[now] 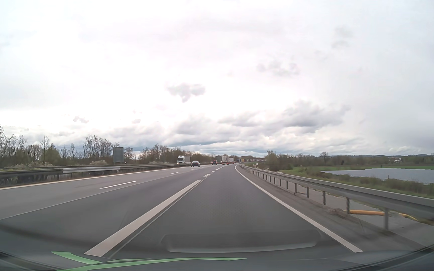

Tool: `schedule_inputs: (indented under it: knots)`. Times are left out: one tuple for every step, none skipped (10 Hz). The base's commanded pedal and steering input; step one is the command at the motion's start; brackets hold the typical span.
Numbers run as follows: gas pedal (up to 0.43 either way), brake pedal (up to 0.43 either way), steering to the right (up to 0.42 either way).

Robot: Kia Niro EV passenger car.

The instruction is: Follow the waypoints while adhering to traffic rules and regulations

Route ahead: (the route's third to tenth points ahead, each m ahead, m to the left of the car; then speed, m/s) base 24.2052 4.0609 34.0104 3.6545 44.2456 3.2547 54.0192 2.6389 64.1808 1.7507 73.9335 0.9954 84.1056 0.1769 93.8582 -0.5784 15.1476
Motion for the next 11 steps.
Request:
schedule_inputs:
  knots:
    - [0.079,0.0,0.009]
    - [0.079,0.0,0.008]
    - [0.079,0.0,0.006]
    - [0.067,0.0,0.005]
    - [0.067,0.0,0.004]
    - [0.067,0.0,0.003]
    - [0.067,0.0,0.001]
    - [0.067,0.0,-0.001]
    - [0.079,0.0,-0.002]
    - [0.079,0.0,-0.003]
    - [0.079,0.0,-0.004]
